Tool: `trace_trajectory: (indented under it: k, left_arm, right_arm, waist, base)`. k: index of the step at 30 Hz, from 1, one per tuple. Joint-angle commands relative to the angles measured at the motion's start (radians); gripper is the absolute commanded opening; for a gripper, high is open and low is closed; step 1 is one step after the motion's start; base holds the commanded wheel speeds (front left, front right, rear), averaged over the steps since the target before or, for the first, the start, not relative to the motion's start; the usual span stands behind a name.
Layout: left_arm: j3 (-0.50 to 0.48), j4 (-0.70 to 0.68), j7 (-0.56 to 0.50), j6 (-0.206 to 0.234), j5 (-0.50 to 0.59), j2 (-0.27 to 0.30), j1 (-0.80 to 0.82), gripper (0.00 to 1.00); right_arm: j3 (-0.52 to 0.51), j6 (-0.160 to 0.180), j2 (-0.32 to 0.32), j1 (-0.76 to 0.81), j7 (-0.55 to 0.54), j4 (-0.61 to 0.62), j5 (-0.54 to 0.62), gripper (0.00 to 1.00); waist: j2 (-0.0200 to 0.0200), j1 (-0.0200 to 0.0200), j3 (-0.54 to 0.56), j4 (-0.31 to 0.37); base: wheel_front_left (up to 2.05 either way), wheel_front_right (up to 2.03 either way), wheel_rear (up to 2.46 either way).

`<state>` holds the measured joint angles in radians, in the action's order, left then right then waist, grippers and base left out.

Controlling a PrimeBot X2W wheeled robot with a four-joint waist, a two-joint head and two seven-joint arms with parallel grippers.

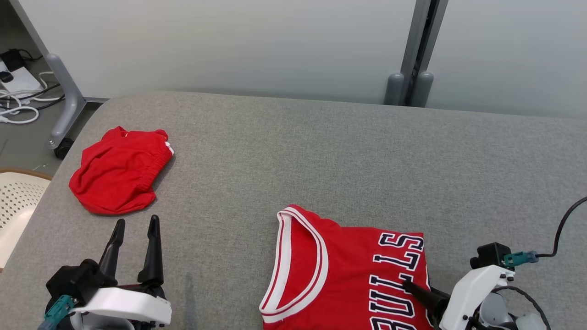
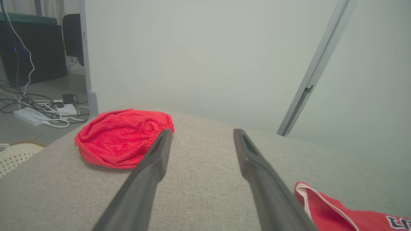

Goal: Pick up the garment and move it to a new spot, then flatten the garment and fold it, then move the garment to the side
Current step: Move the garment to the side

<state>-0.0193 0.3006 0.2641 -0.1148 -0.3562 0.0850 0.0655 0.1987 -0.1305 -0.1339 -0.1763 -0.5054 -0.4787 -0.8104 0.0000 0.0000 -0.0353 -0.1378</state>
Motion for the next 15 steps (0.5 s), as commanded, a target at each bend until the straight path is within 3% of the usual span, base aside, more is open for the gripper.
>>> trace_trajectory:
  k: [1, 4, 6, 8, 15]
  left_arm:
    - [-0.002, 0.000, 0.000, -0.004, 0.006, 0.006, 0.013, 1.00]
    - [-0.001, 0.000, 0.000, -0.005, 0.006, 0.007, 0.015, 1.00]
    - [-0.001, -0.001, 0.000, -0.005, 0.005, 0.008, 0.016, 1.00]
    - [-0.001, -0.001, 0.000, -0.004, 0.006, 0.007, 0.017, 1.00]
    - [-0.007, -0.006, 0.000, -0.004, 0.003, 0.007, 0.023, 1.00]
  right_arm:
    - [-0.008, -0.001, 0.005, -0.005, -0.017, -0.020, -0.022, 0.83]
    - [-0.007, -0.001, 0.011, -0.011, -0.032, -0.048, -0.035, 0.83]
    - [-0.008, -0.001, 0.014, -0.016, -0.031, -0.057, -0.038, 0.67]
    - [-0.006, -0.001, 0.019, -0.029, -0.019, -0.057, -0.044, 0.00]
    - [0.022, -0.001, -0.007, -0.064, 0.031, -0.016, -0.060, 0.00]
  waist:
    - [0.0000, 0.0000, -0.002, -0.001]
    - [0.0000, 0.0000, -0.006, -0.002]
    - [0.0000, 0.0000, -0.008, -0.002]
    - [0.0000, 0.0000, -0.011, -0.002]
    - [0.0000, 0.0000, -0.024, 0.003]
  base:
    - [0.00, 0.00, 0.00]
    - [0.00, 0.00, 0.00]
    - [0.00, 0.00, 0.00]
    - [0.00, 0.00, 0.00]
    - [0.00, 0.00, 0.00]
